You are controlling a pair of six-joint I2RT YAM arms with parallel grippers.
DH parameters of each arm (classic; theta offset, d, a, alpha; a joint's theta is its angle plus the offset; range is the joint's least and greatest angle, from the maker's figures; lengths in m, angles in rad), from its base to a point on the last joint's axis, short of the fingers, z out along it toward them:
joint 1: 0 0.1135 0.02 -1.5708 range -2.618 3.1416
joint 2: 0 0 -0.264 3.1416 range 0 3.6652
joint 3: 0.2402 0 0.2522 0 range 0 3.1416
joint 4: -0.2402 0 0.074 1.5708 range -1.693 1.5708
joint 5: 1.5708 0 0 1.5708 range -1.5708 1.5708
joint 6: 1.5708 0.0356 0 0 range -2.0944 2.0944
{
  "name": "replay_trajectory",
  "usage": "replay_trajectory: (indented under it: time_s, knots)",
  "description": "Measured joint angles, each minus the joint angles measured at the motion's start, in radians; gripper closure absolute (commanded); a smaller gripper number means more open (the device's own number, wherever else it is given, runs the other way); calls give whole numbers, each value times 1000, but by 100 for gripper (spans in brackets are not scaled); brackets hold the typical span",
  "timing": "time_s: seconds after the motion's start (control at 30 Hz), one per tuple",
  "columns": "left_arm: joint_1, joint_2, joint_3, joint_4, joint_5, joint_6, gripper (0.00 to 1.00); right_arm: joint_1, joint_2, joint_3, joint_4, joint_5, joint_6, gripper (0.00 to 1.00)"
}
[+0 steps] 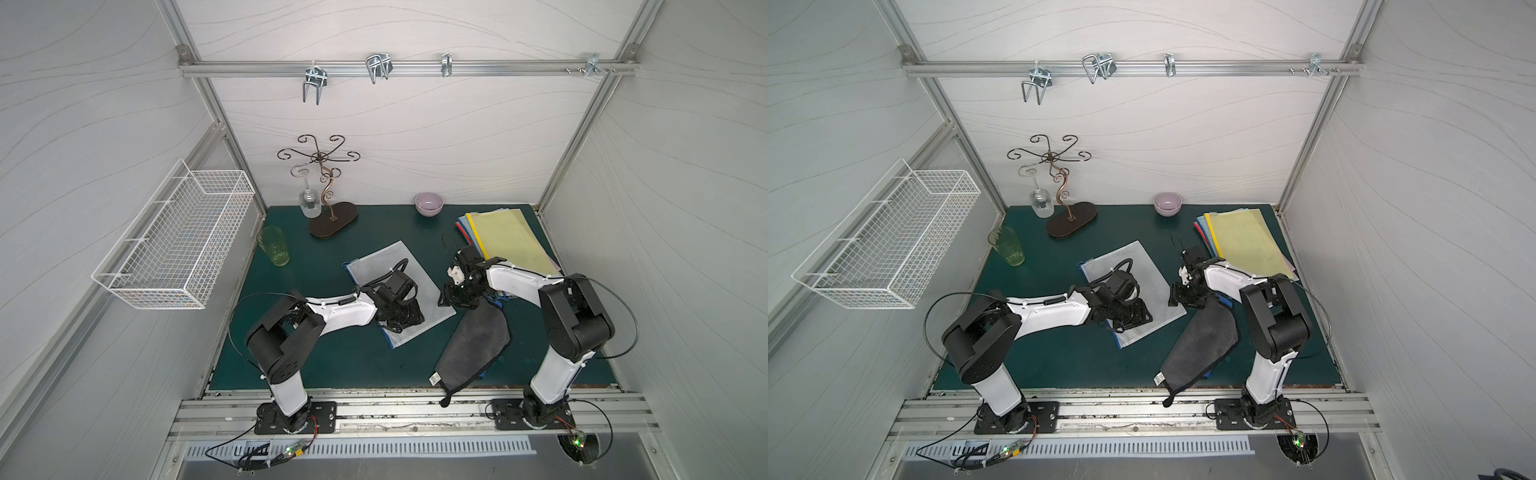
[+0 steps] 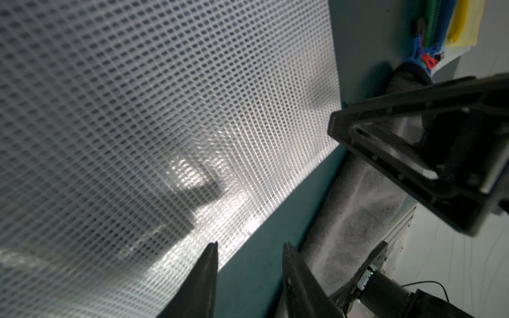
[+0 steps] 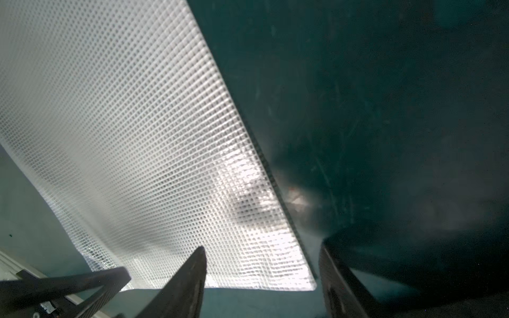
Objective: Wipe the document bag
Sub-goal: Pick up the document bag from the center of the board.
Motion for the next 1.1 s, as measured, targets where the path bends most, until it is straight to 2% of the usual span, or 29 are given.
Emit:
replay_trajectory:
  time_s: [0.17,0.43,0.5,0.73,0.93,1.1]
  knots:
    - [13,42,1,14,-21,-27,59,20,17,13,15,-47,-2,34]
    - [19,61,1,64,-6,-54,60,-2,18,-63,151,-297,51,43]
    - [19,63,1,72,-5,-58,60,-10,18,-77,166,-330,63,52]
    - [19,65,-4,91,-5,-61,60,-11,17,-95,169,-368,94,99]
    - [19,19,-55,116,-22,-60,58,-6,-20,-94,133,-332,84,100]
    - [19,-114,-70,5,-65,-25,56,-37,-116,-41,-2,-190,40,100]
